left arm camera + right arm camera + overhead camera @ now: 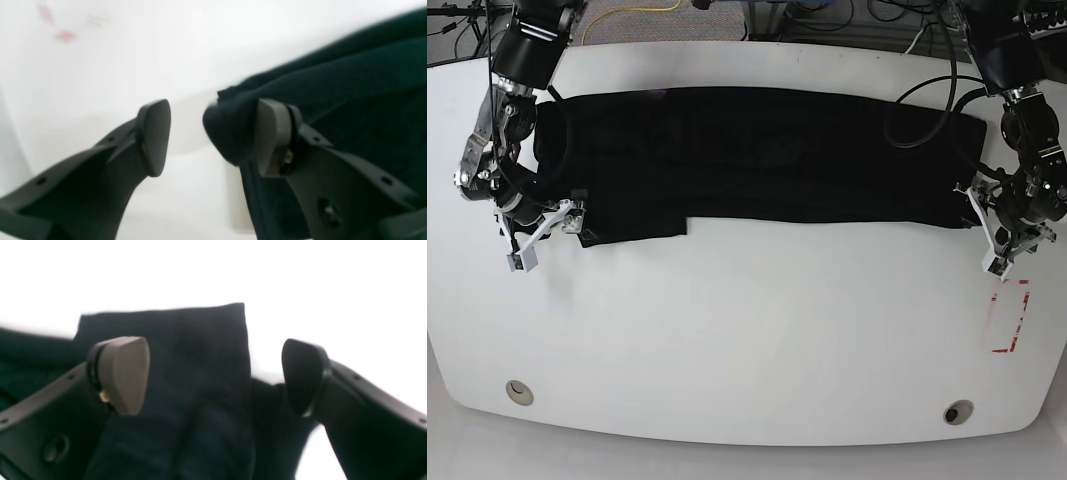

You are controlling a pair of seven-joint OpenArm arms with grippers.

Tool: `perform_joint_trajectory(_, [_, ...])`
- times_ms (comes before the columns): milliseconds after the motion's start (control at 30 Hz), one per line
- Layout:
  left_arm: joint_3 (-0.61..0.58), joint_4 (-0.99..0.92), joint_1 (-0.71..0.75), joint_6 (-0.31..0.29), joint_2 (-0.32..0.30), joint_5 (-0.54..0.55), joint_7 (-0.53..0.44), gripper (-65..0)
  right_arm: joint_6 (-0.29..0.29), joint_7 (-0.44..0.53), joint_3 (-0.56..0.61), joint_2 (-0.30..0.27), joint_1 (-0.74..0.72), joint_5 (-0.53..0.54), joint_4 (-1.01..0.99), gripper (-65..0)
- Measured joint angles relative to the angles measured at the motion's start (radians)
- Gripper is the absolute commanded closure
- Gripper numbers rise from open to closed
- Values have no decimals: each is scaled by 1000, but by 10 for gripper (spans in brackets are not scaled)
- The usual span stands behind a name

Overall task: Fold the T-shirt properly
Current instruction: 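Open both grippers and release the folded edge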

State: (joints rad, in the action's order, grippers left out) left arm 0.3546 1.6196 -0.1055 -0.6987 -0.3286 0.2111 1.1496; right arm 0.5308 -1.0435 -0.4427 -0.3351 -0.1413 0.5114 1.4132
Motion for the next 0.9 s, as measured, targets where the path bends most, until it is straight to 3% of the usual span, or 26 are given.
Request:
perform_joint_trajectory(333, [16,114,-6,0,2,1,35,-371,23,122,105,-7,-99,-165,-212,-598])
perform_joint_trajectory(667, [44,125,-6,0,3,0,39,-371,39,181,115,8,-106,-156,-271,-588])
perform_joint_trajectory(900, [60,124,-3,1,1,-4,39,-371,35,197,113,35,-102,-164,-270,-419])
